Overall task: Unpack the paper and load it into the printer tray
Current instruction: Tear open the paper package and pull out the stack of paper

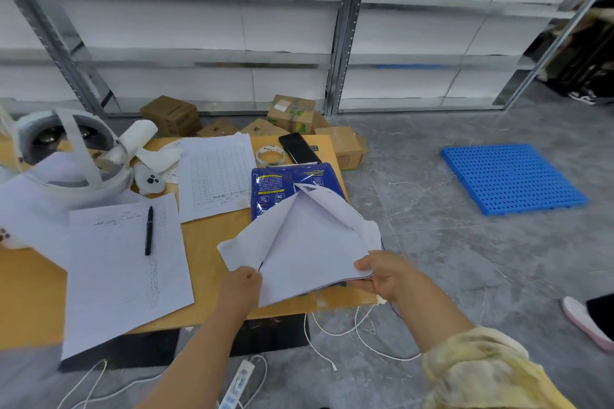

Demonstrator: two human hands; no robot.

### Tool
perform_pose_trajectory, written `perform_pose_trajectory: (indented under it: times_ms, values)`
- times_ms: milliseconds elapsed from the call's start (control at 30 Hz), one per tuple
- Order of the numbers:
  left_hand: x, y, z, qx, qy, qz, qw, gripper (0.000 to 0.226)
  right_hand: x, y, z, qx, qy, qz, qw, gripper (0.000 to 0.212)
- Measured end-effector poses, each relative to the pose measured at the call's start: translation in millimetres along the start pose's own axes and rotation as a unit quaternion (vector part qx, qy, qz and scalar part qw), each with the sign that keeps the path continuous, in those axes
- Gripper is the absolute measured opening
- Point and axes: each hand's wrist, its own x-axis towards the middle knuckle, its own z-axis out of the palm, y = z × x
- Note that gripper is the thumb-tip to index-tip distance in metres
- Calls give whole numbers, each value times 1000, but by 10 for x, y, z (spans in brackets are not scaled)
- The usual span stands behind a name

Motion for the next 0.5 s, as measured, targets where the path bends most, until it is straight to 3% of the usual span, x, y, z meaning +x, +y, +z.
perform_pose_trajectory:
  times_ms: [67,133,200,333,500]
  values:
    - [-69,-27,-8,-120,-20,-75,990,23,-130,25,-21,4,2,4,1000,38]
    - [-201,-12,4,-294,-61,-142,943,17,-257,48,-47,-5,6,5,1000,35]
    - [-384,37,0,-388,-100,-167,901,11,-389,68,-84,-16,8,5,1000,31]
    - [-600,69,47,-374,-103,-181,904,6,-638,96,-170,-47,11,0,999,23]
    - [-787,21,169,-323,-62,-189,925,33,-883,166,-300,-73,-12,1,997,16]
